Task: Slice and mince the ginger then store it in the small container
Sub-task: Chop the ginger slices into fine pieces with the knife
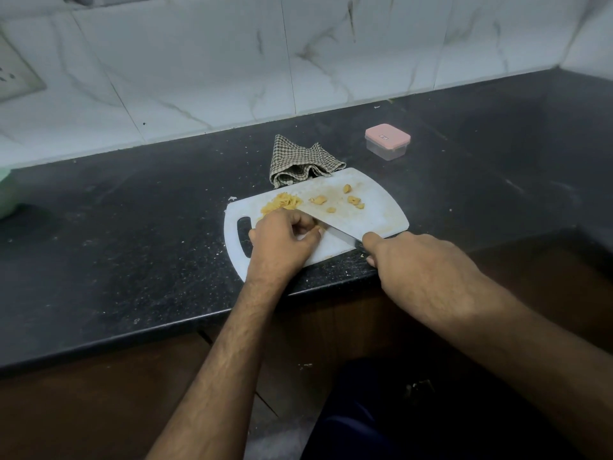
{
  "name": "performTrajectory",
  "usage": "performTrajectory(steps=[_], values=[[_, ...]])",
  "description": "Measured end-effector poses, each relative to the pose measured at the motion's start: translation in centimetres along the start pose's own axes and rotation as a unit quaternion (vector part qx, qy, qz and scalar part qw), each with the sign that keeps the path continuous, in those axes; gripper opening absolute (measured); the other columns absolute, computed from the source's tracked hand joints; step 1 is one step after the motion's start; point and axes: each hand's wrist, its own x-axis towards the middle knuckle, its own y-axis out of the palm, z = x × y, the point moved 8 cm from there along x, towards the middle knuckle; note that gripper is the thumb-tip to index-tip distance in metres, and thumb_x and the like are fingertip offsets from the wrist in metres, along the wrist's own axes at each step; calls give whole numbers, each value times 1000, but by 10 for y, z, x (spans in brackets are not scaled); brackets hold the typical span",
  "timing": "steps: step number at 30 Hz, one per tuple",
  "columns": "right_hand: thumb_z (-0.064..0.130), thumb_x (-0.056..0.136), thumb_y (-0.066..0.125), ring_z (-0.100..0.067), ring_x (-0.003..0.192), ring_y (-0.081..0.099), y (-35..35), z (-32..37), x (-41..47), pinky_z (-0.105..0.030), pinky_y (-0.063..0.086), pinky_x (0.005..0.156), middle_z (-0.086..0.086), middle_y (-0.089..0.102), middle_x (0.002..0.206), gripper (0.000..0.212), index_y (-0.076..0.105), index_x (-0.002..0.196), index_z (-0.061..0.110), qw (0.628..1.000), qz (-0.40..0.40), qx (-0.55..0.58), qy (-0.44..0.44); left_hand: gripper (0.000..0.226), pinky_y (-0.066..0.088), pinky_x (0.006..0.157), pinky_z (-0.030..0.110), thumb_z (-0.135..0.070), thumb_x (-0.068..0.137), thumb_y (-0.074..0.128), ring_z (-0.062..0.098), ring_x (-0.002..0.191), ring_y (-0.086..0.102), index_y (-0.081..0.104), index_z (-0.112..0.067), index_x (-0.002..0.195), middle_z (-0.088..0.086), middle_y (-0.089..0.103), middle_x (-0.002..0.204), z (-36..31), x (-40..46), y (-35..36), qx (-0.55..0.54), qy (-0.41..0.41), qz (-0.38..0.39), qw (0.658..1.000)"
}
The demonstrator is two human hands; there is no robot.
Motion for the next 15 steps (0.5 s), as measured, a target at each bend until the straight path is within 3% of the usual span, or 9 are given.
performTrajectory(steps=[3,8,12,15], values=[[22,106,35,-25,75,50,-2,-1,-3,-37,43,65,1,46,77,7,34,101,26,1000,-21,0,-10,14,57,87,42,-33,80,84,3,79,66,73,-27,74,-19,69,75,0,0,-3,-9,-2,-8,1000],[22,107,36,-25,72,49,-10,-2,-9,-37,42,63,2,43,73,8,33,100,26,999,-46,-15,-19,16,53,92,51,-39,79,82,6,81,67,71,-32,70,-22,69,74,4,1,-1,4,-6,-2,1000],[20,106,40,-26,74,50,-15,1,-16,-40,49,67,1,42,73,5,37,105,24,999,-29,-28,-19,19,41,100,47,-38,85,78,10,92,62,65,-31,72,-17,67,85,2,2,-1,38,2,-5,999],[16,103,44,-25,73,47,-13,2,-17,-39,43,65,1,41,73,12,39,111,24,999,-5,-40,-5,17,32,93,41,-39,88,76,11,95,58,66,-29,79,-16,64,92,1,2,0,58,4,-3,998]])
